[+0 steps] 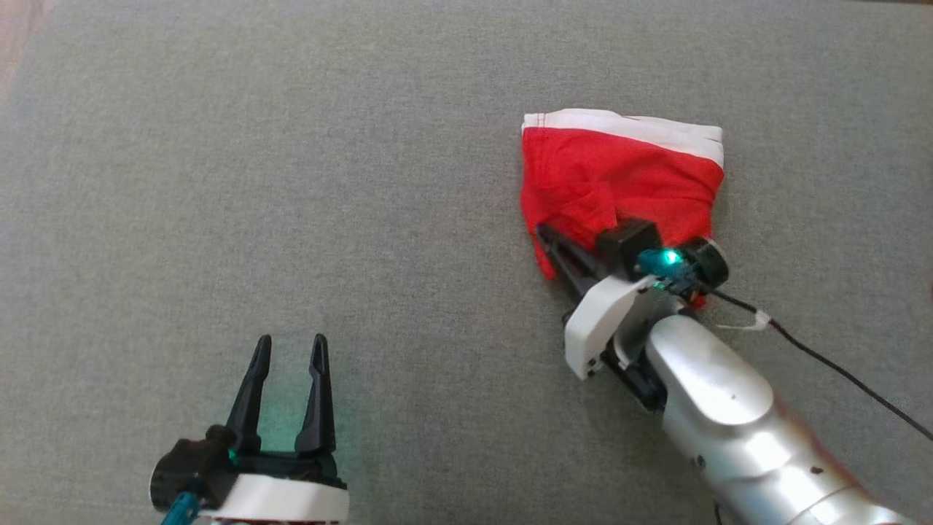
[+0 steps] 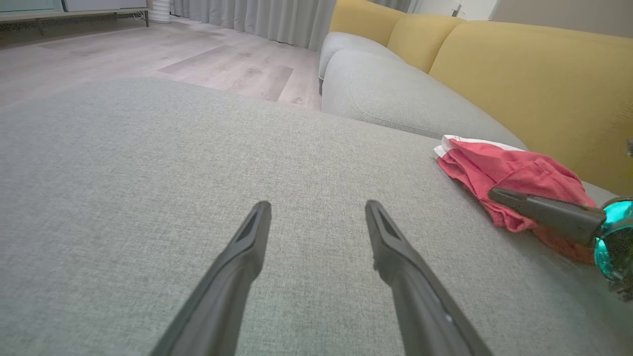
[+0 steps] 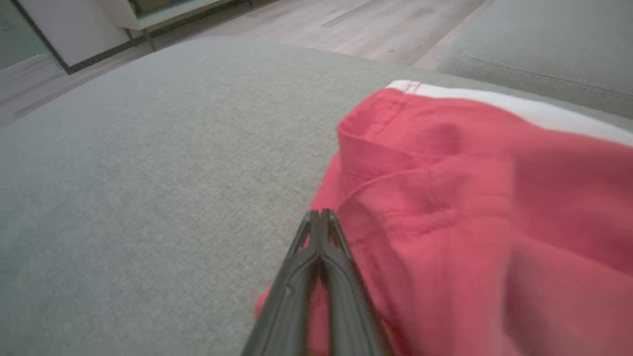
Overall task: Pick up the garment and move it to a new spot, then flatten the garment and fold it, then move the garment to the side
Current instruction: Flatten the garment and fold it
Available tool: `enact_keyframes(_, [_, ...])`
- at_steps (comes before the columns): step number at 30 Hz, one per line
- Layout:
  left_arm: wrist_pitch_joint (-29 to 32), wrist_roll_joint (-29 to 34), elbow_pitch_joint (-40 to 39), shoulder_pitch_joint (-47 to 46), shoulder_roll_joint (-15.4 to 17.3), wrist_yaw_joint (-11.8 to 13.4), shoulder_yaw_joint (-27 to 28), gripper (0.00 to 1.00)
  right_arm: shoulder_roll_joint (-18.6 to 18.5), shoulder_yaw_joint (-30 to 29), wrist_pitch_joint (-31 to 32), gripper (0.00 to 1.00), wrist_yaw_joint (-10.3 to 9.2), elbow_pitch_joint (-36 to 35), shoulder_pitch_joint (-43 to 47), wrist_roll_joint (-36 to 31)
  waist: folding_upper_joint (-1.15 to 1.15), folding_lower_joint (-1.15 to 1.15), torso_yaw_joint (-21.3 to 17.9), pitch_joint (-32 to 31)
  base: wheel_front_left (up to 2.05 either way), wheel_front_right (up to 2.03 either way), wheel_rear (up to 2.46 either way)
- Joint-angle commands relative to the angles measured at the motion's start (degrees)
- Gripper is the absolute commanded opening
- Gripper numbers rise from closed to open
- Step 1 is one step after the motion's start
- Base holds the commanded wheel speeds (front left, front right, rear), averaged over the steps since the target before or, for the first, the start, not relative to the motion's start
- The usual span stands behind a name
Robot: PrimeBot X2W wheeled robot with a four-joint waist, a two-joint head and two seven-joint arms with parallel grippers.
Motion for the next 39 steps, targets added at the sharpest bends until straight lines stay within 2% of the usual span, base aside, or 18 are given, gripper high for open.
enact_keyframes(1, [-0.3,-0.61,-1.49,-1.12,-0.08,0.38,1.79,1.0,1.19,1.98,1.03,0.0,0.43,-2.12,1.52,0.55,0.0,0.0,0.21,-0.2,0.0,0.0,0.0])
enact_keyframes(6, [-0.3,-0.88,-1.45,-0.54,-0.08,0.69,1.87,1.0,1.19,5.09,1.84,0.0,0.43,-5.58,3.54,1.86,0.0,0.0,0.13,-1.19,0.0,0.0,0.0])
enact_keyframes(10, [-0.3,-1.01,-1.52,0.09,-0.08,1.0,2.09,1.0,1.19,4.46,0.89,0.0,0.43,-9.46,5.0,2.52,0.0,0.0,-0.36,-2.2,0.0,0.0,0.0])
enact_keyframes(12, [-0.3,-1.08,-1.61,0.64,-0.08,1.23,2.39,1.0,0.9,2.58,0.38,0.0,0.43,-12.71,6.23,2.59,0.0,0.0,-0.9,-3.0,0.0,0.0,0.0])
enact_keyframes(15, [-0.3,-1.0,-2.0,1.48,-0.08,1.42,2.68,1.0,-0.87,-3.47,1.49,0.0,0.43,-19.92,8.71,1.4,0.0,0.0,-2.13,-3.9,0.0,0.0,0.0])
enact_keyframes(20, [-0.3,-0.88,-2.33,1.32,-0.08,1.29,2.17,1.0,-3.13,-11.58,4.87,0.0,0.43,-24.77,10.74,-1.28,0.0,0.0,-2.7,-3.43,0.0,0.0,0.0])
enact_keyframes(24, [-0.3,-0.9,-2.34,0.63,-0.08,1.1,1.79,1.0,-3.81,-15.88,6.04,0.0,0.43,-24.21,10.81,-3.81,0.0,0.0,-2.22,-2.37,0.0,0.0,0.0])
enact_keyframes(29, [-0.3,-0.94,-1.85,-0.04,-0.08,0.85,1.7,1.0,-2.66,-16.58,6.05,0.0,0.43,-19.04,9.28,-4.7,0.0,0.0,-1.28,-1.51,0.0,0.0,0.0])
enact_keyframes(34, [-0.3,-1.13,-1.53,-0.52,-0.08,0.76,1.67,1.0,-0.83,-13.95,4.37,0.0,0.43,-13.5,7.58,-4.94,0.0,0.0,-0.47,-1.44,0.0,0.0,0.0])
enact_keyframes(39, [-0.3,-1.2,-1.27,-0.1,-0.08,0.91,1.75,1.0,0.47,-7.31,3.11,0.0,0.43,-10.71,8.06,-3.12,0.0,0.0,-0.21,-2.47,0.0,0.0,0.0])
